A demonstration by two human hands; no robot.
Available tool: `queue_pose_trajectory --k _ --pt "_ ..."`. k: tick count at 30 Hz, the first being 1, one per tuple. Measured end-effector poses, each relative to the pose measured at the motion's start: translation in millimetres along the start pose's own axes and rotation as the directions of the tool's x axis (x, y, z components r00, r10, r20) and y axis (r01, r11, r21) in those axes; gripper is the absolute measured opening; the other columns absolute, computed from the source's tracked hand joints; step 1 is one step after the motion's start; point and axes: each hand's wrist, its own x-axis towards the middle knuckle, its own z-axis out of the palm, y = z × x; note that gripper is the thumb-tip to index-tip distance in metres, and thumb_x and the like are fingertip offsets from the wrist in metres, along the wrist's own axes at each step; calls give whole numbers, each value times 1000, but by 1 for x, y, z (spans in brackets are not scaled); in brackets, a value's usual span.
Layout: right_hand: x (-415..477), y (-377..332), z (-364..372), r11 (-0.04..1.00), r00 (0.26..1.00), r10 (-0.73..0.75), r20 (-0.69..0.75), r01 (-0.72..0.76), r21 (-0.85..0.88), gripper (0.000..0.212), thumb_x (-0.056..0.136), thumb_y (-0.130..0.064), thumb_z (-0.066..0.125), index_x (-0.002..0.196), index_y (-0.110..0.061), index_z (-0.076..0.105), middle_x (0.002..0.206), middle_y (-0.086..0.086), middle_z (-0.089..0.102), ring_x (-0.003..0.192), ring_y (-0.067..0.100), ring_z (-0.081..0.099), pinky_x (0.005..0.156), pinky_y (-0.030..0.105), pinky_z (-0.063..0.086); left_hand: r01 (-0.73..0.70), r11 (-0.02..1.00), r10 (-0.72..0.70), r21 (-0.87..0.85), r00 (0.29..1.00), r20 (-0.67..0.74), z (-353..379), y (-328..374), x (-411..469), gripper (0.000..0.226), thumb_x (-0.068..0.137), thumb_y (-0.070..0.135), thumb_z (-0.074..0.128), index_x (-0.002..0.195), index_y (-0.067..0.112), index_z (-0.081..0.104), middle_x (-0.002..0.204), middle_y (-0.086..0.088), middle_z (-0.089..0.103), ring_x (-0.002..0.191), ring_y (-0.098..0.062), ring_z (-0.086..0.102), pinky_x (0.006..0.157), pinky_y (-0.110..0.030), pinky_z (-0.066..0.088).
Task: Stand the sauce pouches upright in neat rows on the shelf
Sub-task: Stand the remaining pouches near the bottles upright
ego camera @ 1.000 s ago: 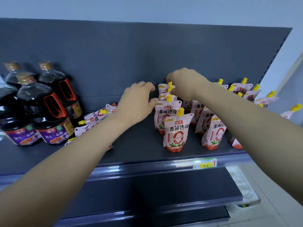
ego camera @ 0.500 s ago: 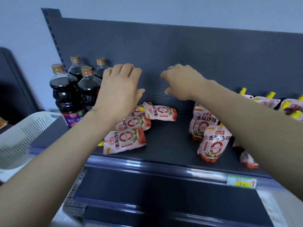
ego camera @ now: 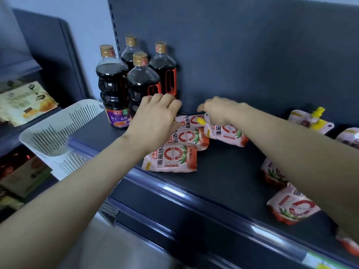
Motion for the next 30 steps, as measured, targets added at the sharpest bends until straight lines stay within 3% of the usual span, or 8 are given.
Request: queue_pose_trajectory --k 3,7,9,12,15,17,25,30 --pt "21 11 14 998 993 -64 101 66 -18 53 87 -2 54 135 -24 48 126 10 53 102 28 52 70 34 43 29 1000 -28 -7 998 64 20 0 6 44 74 27 71 111 4 60 111 -15 64 100 -38 60 84 -45 46" --pt "43 20 26 988 974 -113 196 132 -86 16 83 -10 65 90 -21 57 117 11 50 89 24 45 69 31 39 115 993 -111 -7 976 188 45 -2 6 46 84 31 62 123 8 53 120 -11 58 111 -34 53 91 -42 39" --pt "52 23 29 983 969 -134 209 156 -93 26 82 -15 70 106 -17 59 122 12 45 98 25 45 74 31 39 163 987 -158 3 957 245 55 -5 2 44 86 32 59 124 10 51 121 -10 56 113 -32 51 91 -40 37" --pt "61 25 30 978 961 -172 218 194 -81 27 76 -22 78 83 -17 52 123 12 44 104 26 47 81 33 43 230 973 -223 15 922 317 65 -12 -6 41 87 31 59 122 10 52 118 -10 56 111 -32 51 91 -40 37" --pt "66 25 31 970 956 -193 221 220 -104 34 72 -28 80 80 -14 51 115 11 51 108 29 52 76 32 42 267 962 -272 63 898 347 68 -20 -16 34 85 27 60 112 6 58 109 -14 58 103 -35 54 87 -43 40" --pt "68 24 30 968 957 -184 225 216 -127 38 69 -30 82 68 -16 46 98 7 56 97 27 55 69 29 42 328 940 -339 94 865 370 68 -27 -23 29 85 25 59 104 4 58 107 -15 59 100 -35 55 82 -40 41" --pt "53 27 12 983 971 -154 186 169 -70 41 74 -22 78 61 -19 39 69 -2 43 80 25 50 60 26 38 585 806 -472 89 546 692 87 -41 -43 56 85 44 59 123 4 53 125 -14 56 110 -30 55 90 -39 47" --pt "35 29 12 988 985 -153 75 152 20 39 78 -14 72 61 -20 37 67 -3 41 73 24 47 50 25 30 579 815 -404 15 551 731 89 -42 -39 47 84 29 65 122 5 54 123 -11 59 110 -28 56 87 -34 45"
